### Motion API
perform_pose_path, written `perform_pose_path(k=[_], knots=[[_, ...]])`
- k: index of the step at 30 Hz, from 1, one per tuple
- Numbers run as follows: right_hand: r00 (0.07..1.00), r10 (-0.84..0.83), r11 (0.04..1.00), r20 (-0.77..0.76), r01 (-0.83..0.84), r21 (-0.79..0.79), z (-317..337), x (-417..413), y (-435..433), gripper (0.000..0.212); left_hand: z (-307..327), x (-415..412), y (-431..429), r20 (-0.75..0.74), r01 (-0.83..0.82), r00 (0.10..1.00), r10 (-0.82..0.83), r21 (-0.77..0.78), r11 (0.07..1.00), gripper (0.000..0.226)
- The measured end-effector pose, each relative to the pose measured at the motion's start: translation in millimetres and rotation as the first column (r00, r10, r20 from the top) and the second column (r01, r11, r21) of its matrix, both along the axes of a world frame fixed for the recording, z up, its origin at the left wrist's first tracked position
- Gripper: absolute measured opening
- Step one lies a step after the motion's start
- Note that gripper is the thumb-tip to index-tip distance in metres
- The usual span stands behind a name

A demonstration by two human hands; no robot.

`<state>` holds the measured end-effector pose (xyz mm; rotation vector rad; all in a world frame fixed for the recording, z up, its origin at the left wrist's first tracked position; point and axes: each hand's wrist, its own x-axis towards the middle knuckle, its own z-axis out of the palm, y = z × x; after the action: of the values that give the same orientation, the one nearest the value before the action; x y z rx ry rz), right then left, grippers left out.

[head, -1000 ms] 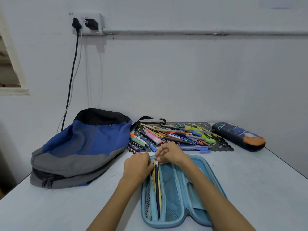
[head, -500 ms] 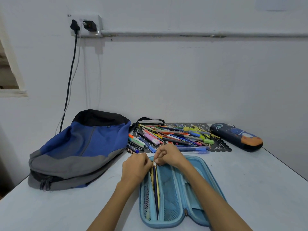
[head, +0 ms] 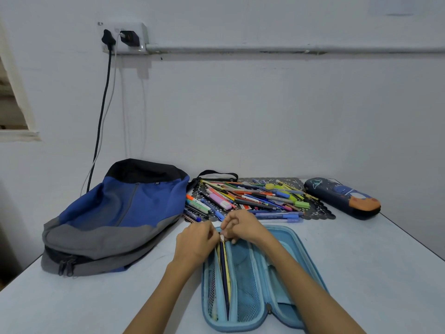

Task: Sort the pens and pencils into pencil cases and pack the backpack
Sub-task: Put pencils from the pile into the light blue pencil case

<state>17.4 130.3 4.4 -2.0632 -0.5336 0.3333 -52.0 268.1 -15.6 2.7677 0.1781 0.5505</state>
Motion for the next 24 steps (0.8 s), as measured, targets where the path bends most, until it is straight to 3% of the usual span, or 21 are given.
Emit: perform_pose_path(k=[6, 12, 24], knots=[[0.959, 0.063, 0.955, 0.276, 0.023, -0.297, 3, 0, 11, 0.03, 1, 3, 4, -0.075, 0.018, 0.997, -0.02, -0.024, 1.0, 0.017], [0.982, 0.139, 0.922, 0.129, -0.081, -0.379, 9, -4, 6, 0.029, 6, 3, 4, -0.13, 0.036, 0.991, -0.037, -0.016, 0.999, 0.015], [0.982, 0.171, 0.844, 0.076, -0.107, -0.525, 16, -10, 10, 0.038, 8, 6, 5, -0.167, 0.041, 0.985, -0.039, 0.008, 0.999, 0.012]])
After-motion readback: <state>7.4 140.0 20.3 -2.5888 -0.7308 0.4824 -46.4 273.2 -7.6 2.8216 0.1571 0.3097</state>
